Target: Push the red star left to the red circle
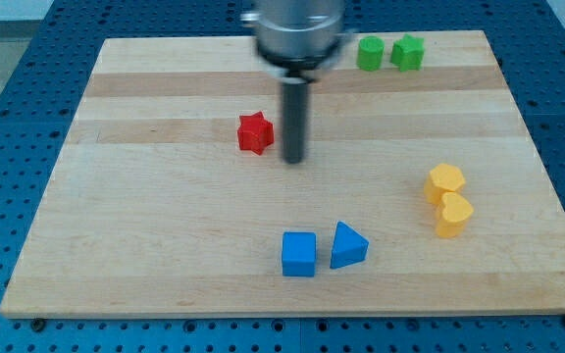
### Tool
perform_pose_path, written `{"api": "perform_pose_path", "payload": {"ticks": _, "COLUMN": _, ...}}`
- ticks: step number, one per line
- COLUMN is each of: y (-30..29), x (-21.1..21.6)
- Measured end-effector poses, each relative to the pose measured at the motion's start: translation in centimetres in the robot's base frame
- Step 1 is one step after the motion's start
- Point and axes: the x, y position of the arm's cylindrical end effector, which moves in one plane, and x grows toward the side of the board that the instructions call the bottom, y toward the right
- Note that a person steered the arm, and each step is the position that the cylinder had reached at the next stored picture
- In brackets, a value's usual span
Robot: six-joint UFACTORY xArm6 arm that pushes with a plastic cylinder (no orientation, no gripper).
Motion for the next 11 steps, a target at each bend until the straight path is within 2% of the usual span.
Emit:
{"api": "perform_pose_path", "payload": {"ticks": 1, "y": -3.3, "x": -7.0}}
{"api": "perform_pose_path", "payload": {"ticks": 2, "y": -3.9, "x": -12.7}}
{"api": "perform_pose_path", "payload": {"ticks": 3, "y": -4.0, "x": -12.6}}
{"api": "perform_pose_path", "payload": {"ticks": 4, "y": -5.0, "x": -5.3}}
{"api": "perform_pose_path", "payload": {"ticks": 5, "y": -13.9, "x": -8.2}}
{"api": "perform_pose_path", "payload": {"ticks": 6, "y": -12.0, "x": -10.6}}
{"api": "perform_pose_path", "payload": {"ticks": 7, "y": -5.4, "x": -10.6}}
{"api": "perform_pose_path", "payload": {"ticks": 9, "y": -5.1, "x": -14.6}}
{"api": "perform_pose_path", "payload": {"ticks": 10, "y": -7.5, "x": -14.9}}
{"api": "perform_pose_path", "payload": {"ticks": 11, "y": -5.6, "x": -17.3}}
